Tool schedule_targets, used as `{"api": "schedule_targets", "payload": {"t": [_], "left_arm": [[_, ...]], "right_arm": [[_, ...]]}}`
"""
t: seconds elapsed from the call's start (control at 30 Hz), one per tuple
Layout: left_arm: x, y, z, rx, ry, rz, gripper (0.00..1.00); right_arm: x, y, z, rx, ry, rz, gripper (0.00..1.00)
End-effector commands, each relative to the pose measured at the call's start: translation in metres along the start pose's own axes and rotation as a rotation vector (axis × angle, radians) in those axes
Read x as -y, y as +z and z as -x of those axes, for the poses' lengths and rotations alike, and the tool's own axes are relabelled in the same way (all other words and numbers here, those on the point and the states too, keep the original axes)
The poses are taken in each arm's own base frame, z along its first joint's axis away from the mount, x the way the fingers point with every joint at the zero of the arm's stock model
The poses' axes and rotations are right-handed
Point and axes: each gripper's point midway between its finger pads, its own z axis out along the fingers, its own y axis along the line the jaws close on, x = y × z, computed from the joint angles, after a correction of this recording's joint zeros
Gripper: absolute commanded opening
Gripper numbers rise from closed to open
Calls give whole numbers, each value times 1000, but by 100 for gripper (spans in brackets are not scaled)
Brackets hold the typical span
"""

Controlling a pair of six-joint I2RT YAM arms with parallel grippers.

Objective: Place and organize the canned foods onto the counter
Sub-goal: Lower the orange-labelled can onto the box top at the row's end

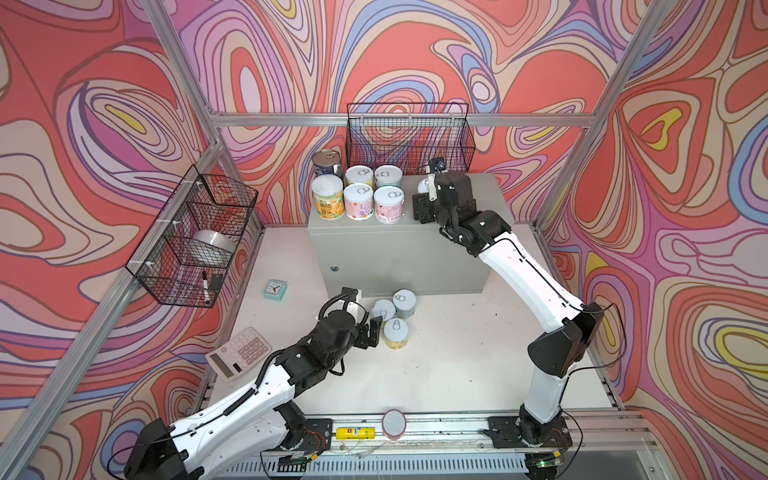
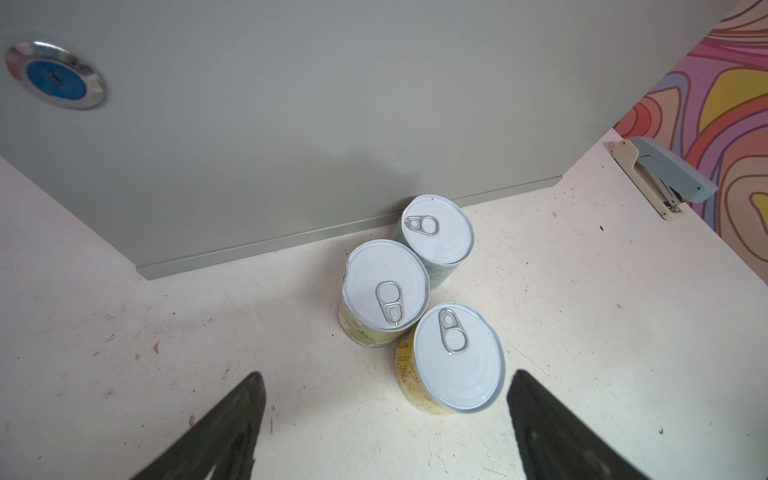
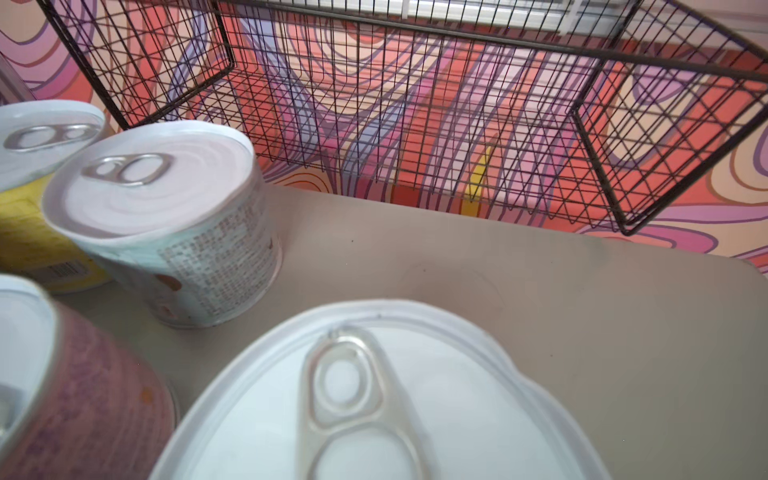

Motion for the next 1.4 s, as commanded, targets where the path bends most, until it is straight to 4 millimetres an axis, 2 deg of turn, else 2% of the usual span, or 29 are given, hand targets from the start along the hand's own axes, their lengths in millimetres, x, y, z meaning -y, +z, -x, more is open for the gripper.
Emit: {"api": "schedule_targets", "payload": {"t": [0.0,0.1,0.2,0.37,0.53,0.8,0.9,0.93,1.0,1.1,1.2,1.27,1.37], "left_arm": [[8,0,11,18,9,-24,92],[9,0,11,13,17,-25,93],[10,0,13,15,22,-25,93],[9,-1,13,14,23,-23,93],[8,-1,14,18,23,-19,93],[11,1,16,15,29,-26,93],[12,1,16,16,26,-28,93],[12,1,16,16,25,-29,93],[12,1,16,17,23,-31,93],[14,2,15,13,21,-40,93],[15,3,14,12,15,-46,93],[16,3,15,12,14,-51,93],[17,3,15,15,14,-55,93]], "right_arm": [[-2,6,-3,-17,-13,8,70],[-2,5,-1,-15,-14,9,78],[-2,5,0,-11,-14,9,81],[-2,7,0,-10,-14,9,91],[0,3,8,20,3,6,94],[1,-26,46,122,52,63,93],[3,-42,59,172,70,82,93],[4,-57,69,202,80,101,93],[3,-70,75,218,83,138,93],[1,-89,80,240,108,185,92],[6,-105,77,263,119,192,86],[5,-112,69,245,84,211,79],[5,-119,56,209,57,227,63]]}}
